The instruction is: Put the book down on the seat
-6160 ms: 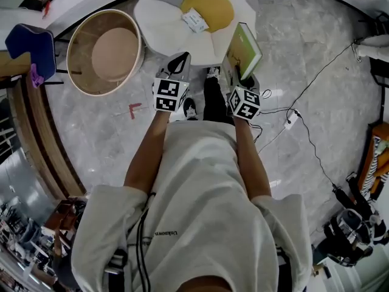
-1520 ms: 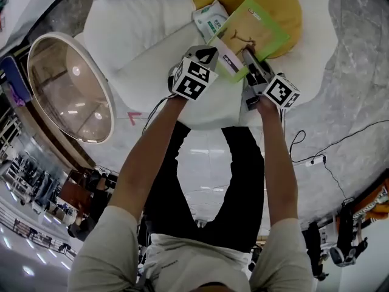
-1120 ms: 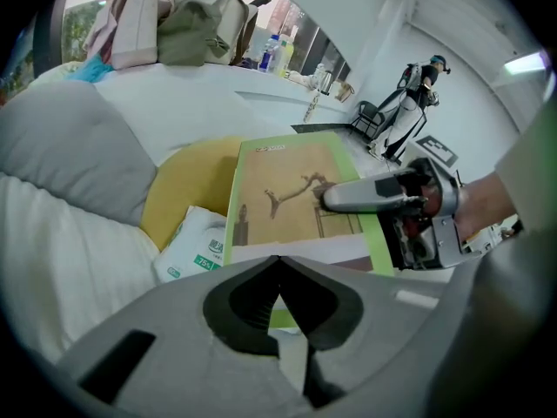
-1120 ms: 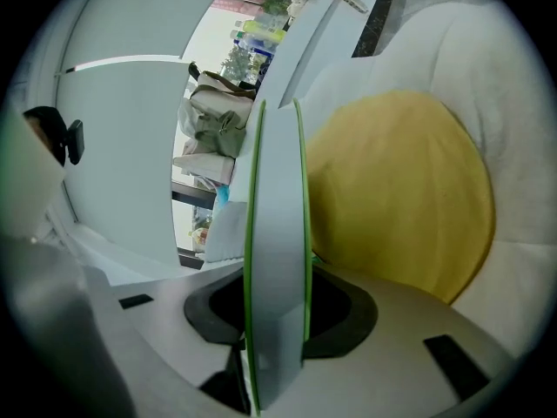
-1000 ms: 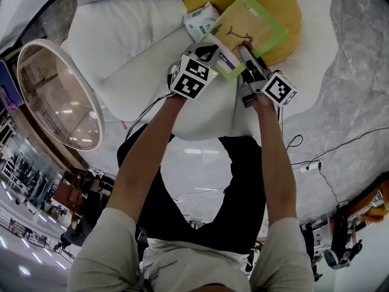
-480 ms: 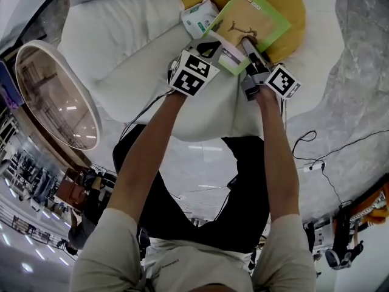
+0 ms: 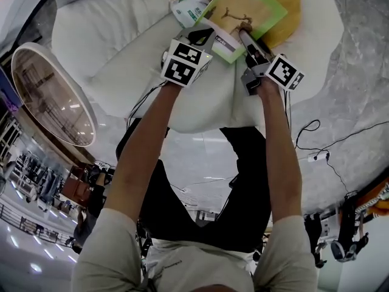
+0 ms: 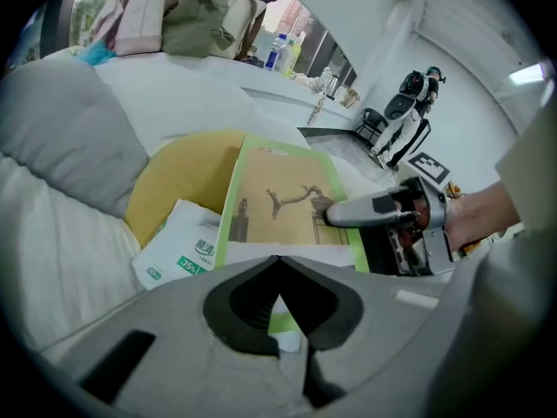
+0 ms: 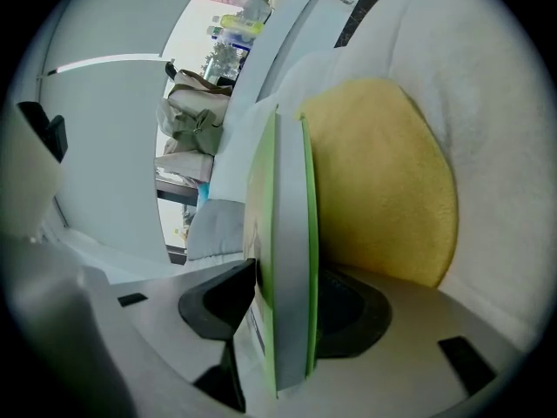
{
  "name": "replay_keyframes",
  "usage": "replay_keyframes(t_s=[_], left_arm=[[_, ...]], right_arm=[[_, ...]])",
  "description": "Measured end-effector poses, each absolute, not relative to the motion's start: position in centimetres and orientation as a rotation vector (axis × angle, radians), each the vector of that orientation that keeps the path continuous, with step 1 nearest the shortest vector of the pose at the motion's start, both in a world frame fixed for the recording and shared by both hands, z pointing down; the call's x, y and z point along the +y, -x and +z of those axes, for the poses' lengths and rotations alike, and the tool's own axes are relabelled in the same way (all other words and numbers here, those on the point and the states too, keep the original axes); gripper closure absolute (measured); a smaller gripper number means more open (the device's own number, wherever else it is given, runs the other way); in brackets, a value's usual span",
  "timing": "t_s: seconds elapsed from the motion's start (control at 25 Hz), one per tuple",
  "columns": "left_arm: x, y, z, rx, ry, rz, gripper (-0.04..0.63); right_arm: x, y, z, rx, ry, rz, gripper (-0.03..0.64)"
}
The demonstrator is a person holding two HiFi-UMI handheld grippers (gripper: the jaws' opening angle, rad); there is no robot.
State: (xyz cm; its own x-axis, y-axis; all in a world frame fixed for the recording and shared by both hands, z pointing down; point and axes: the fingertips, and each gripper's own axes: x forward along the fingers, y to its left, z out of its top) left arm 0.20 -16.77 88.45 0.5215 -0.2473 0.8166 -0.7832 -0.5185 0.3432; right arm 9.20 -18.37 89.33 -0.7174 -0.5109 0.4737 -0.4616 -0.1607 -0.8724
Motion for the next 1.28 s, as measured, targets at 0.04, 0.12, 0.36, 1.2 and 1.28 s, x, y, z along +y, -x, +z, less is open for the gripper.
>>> replay_keyframes(t_s=[0.04,0.12,0.36,1.2,1.28], left_arm=[[-16.9,-0.2,88.6,-0.84,-2.035,0.941,0.586],[-17.1,-0.4,88.7,-0.856,-2.039,0.941,0.588],[-17.1,-0.6,88.6,-0.865,-2.038,0.972,0.588],[-15.7,0.5,85.8,-0.723,-2.015,1.168,0.588],[-15.9,0.8,84.2,-0.72,-2.02,1.172,0.588]], right_arm=[[-18.3,-9.2,89.5,2.018,1.171,-2.069,0.43],[-17.8,-9.4,89.7,2.035,1.178,-2.096,0.43],[-16.6,-10.0,88.9,1.984,1.17,-2.145,0.422],[-12.9,-11.9,83.3,2.048,1.364,-2.137,0.414],[-12.9,-11.7,82.0,2.08,1.378,-2.134,0.414]])
